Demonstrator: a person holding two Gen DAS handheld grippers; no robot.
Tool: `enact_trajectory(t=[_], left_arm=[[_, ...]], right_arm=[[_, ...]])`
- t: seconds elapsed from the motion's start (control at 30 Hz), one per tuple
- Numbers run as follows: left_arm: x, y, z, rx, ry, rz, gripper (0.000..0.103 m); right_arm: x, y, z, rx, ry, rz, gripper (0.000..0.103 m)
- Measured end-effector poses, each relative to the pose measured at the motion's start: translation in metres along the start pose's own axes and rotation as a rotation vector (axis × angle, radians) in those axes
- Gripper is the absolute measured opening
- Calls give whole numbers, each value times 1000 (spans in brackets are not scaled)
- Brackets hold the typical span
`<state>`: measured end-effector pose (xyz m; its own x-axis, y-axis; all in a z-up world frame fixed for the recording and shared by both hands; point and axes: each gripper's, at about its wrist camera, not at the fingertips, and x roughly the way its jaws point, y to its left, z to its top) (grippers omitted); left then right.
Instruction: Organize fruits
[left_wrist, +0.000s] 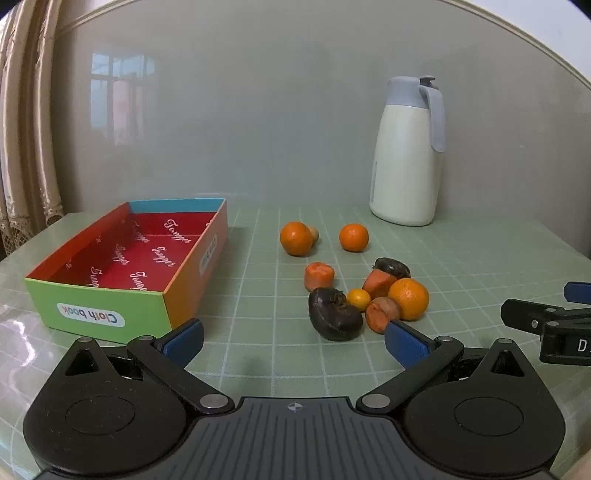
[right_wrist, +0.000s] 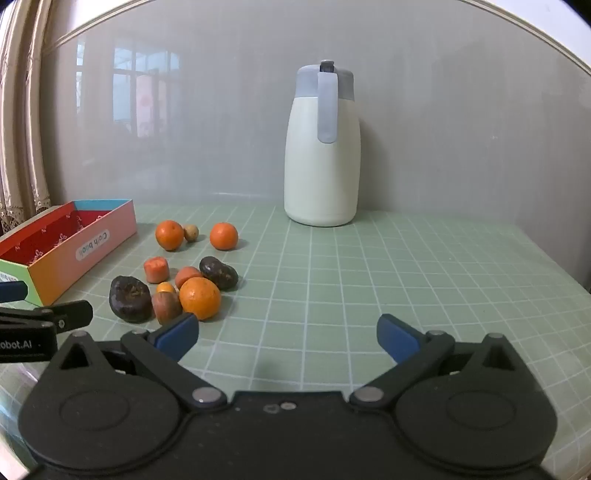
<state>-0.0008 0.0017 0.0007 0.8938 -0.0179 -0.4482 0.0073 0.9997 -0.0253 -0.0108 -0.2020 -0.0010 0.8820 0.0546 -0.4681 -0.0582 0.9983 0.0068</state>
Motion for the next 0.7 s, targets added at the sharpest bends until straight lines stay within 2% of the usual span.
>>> enact_trajectory(t=[0.7], left_arm=[[1,1,1,19,16,10,103]], right_arm=[[2,1,0,-6,10,-1,103]])
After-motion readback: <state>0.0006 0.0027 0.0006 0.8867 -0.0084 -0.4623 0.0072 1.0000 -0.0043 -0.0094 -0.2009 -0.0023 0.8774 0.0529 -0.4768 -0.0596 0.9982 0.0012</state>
